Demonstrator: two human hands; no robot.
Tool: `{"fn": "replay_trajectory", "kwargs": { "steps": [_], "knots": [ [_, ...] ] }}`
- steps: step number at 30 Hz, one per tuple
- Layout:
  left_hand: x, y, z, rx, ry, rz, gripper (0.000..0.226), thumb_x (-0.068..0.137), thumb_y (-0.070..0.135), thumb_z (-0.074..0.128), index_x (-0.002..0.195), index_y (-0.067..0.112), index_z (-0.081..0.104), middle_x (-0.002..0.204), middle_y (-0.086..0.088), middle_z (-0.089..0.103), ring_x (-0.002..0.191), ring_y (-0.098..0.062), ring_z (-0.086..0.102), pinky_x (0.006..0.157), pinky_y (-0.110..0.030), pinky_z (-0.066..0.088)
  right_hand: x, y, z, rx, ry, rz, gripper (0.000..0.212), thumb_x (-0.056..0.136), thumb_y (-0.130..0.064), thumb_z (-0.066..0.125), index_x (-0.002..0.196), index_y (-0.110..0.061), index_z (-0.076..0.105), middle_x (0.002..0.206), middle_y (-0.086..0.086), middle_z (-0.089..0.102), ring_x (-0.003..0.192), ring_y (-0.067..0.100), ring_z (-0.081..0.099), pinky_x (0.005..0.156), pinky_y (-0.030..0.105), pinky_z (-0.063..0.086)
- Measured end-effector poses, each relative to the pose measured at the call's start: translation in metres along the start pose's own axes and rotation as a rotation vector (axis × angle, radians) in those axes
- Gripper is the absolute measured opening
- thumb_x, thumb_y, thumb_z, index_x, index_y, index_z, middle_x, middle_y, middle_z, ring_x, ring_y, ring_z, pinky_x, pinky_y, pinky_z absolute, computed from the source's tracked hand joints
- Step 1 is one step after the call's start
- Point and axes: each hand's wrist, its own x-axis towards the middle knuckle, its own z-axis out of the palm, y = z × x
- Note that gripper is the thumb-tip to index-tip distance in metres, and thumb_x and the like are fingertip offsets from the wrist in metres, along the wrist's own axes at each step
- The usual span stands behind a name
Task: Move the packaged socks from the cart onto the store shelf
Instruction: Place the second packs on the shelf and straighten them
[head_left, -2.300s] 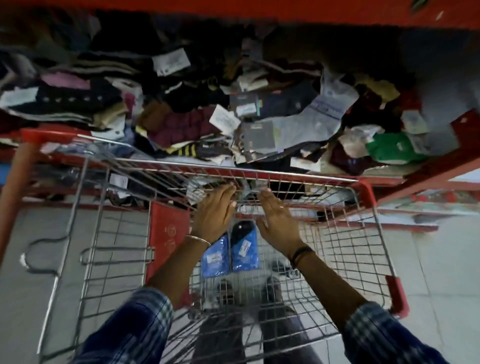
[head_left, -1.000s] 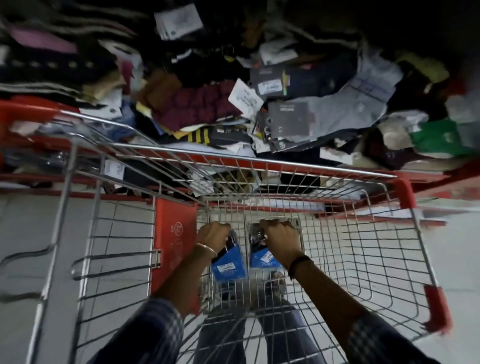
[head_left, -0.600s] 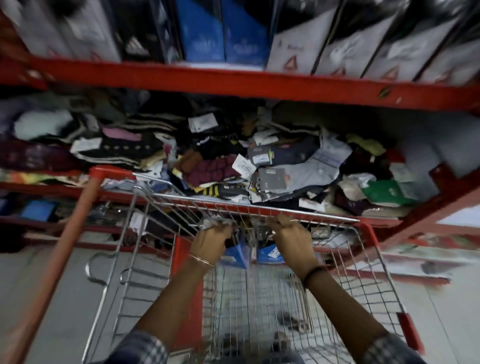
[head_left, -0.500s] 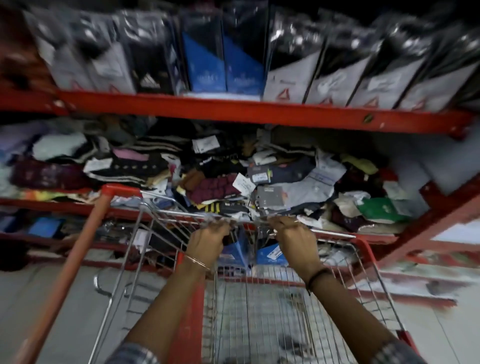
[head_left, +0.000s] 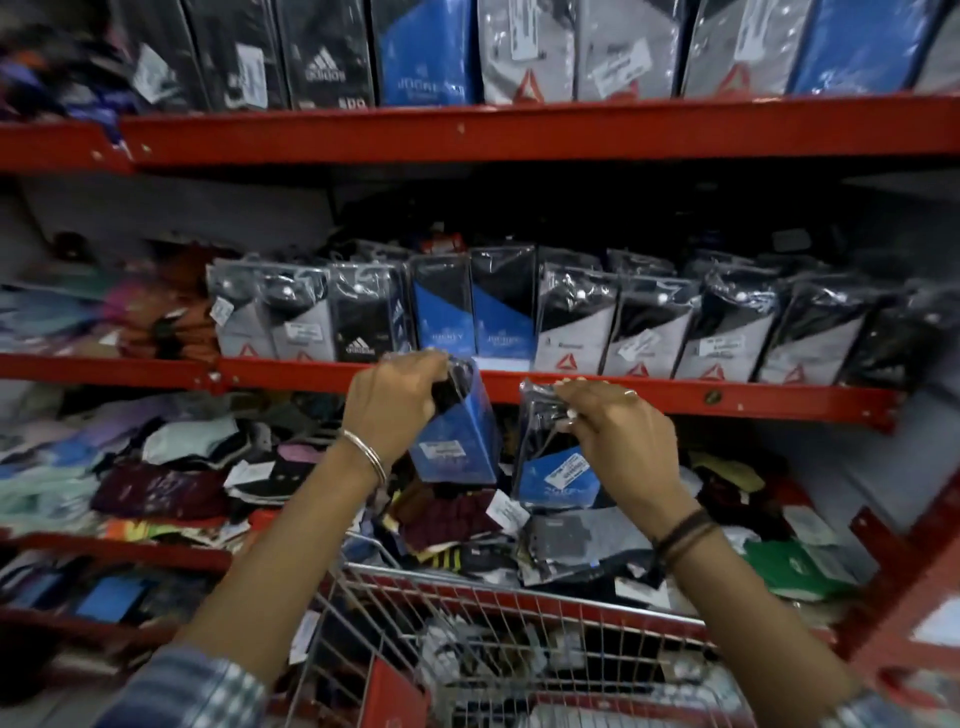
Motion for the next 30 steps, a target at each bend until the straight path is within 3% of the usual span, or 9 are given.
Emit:
{"fn": "replay_trajectory", "kwargs": {
  "steps": [4,8,12,17,24,27,30],
  "knots": [
    [0.046,-0.017,-0.010,0.079,0.062,0.044,0.028,0.057,-0.016,0.067,0.077,0.003,0.067,0.064,-0.010,0.068,0.047,-0.026,0.062,0.034,-0.028,0.046,0.030,-0.008,-0.008,0.013,0.087,-0.022,0.042,0.060,0.012,0.077,0.097,-0.009,0.073,0.091,0.004,0.075,0.070,0.027,0.070,0.044,0.027,0.051],
    [0.074,-0.036,-0.001,0.217,0.079,0.084,0.025,0.056,-0.013,0.070,0.071,0.006,0.063,0.058,-0.006,0.064,0.043,-0.024,0.056,0.033,-0.023,0.034,0.054,-0.017,-0.009,0.031,0.146,-0.032,0.041,0.062,0.010,0.078,0.098,-0.008,0.073,0.093,0.005,0.075,0.073,0.027,0.070,0.046,0.030,0.053],
    [0.087,-0.057,0.025,0.257,0.061,0.145,0.029,0.058,-0.006,0.074,0.083,0.004,0.066,0.071,-0.007,0.070,0.054,-0.024,0.064,0.038,-0.026,0.044,0.074,-0.027,-0.005,0.014,0.193,-0.045,0.041,0.060,0.011,0.079,0.097,-0.008,0.073,0.089,0.006,0.075,0.068,0.028,0.070,0.045,0.028,0.052],
    [0.096,-0.074,0.048,0.253,0.061,0.186,0.021,0.078,0.001,0.046,0.086,0.003,0.066,0.075,-0.008,0.072,0.058,-0.021,0.067,0.040,-0.027,0.048,0.098,-0.034,0.002,-0.016,0.263,-0.041,0.040,0.060,0.009,0.080,0.096,-0.008,0.074,0.089,0.006,0.075,0.067,0.027,0.069,0.044,0.025,0.050],
    [0.097,-0.077,0.056,0.251,0.012,0.270,0.013,0.064,-0.002,0.057,0.069,0.007,0.065,0.064,-0.005,0.069,0.045,-0.020,0.062,0.033,-0.020,0.038,0.123,-0.036,0.025,-0.024,0.295,-0.047,0.039,0.063,0.008,0.079,0.098,-0.007,0.074,0.092,0.009,0.075,0.074,0.030,0.070,0.047,0.030,0.053],
    [0.095,-0.082,0.065,0.239,-0.084,0.224,0.034,0.042,-0.007,0.079,0.069,0.007,0.065,0.062,-0.006,0.068,0.039,-0.021,0.059,0.032,-0.019,0.035,0.130,-0.035,0.039,-0.021,0.304,-0.046,0.038,0.063,0.007,0.080,0.098,-0.007,0.073,0.093,0.008,0.075,0.075,0.029,0.070,0.049,0.030,0.053],
    [0.093,-0.083,0.069,0.245,-0.128,0.155,0.041,0.040,-0.009,0.080,0.075,0.008,0.067,0.068,-0.005,0.070,0.045,-0.022,0.062,0.034,-0.020,0.037,0.134,-0.031,0.053,-0.021,0.320,-0.057,0.038,0.063,0.009,0.079,0.097,-0.008,0.074,0.093,0.008,0.074,0.075,0.028,0.070,0.049,0.028,0.052]
  ]
}}
